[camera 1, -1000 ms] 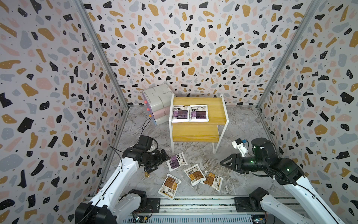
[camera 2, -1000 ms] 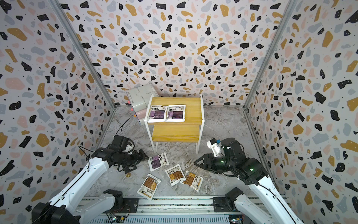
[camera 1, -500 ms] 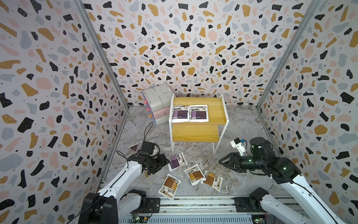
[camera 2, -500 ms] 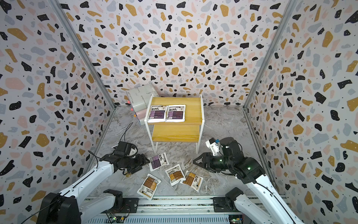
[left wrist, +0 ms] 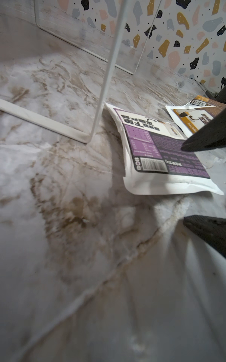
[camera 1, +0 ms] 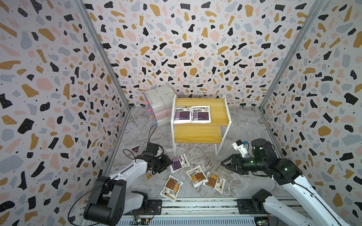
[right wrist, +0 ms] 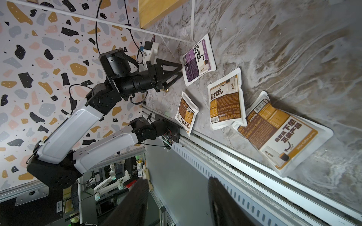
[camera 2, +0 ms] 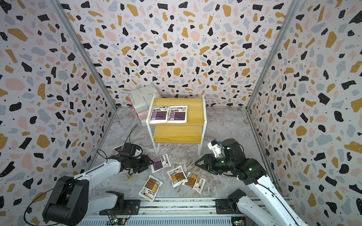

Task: Place the bagged coffee beans on the shelf by color
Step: Pick up the bagged coffee beans at the center of the board.

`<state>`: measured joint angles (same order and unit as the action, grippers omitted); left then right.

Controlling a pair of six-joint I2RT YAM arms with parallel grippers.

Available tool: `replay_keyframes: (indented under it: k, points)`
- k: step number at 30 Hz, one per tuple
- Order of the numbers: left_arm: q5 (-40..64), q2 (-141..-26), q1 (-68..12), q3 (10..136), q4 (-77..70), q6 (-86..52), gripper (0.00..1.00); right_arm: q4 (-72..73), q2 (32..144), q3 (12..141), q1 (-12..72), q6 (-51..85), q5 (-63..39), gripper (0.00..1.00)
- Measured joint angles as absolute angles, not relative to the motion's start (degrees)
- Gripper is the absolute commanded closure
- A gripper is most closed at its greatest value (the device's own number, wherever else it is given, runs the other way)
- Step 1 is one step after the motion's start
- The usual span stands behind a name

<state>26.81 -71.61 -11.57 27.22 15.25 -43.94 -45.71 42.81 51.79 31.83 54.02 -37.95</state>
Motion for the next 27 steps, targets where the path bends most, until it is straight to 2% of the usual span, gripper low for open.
replay_keyframes:
  k: [6, 13, 20, 27]
  points:
    - [28.3, -73.9, -11.6, 26.3, 9.2, -45.0, 0.54, -45.5, 43.4, 51.8, 31.8, 54.0, -37.9, 0.46]
    - [29.8, -77.3, -11.4, 25.3, 3.2, -45.8, 0.8, -45.4, 43.8, 51.8, 31.8, 54.1, -37.8, 0.46]
    - [30.6, -78.3, -11.3, 23.8, 0.4, -46.1, 1.0, -45.3, 43.8, 51.8, 31.8, 54.5, -37.5, 0.46]
    - [33.0, -79.3, -11.3, 23.8, -1.4, -48.6, 1.0, -45.3, 43.8, 51.8, 31.8, 54.7, -36.8, 0.46]
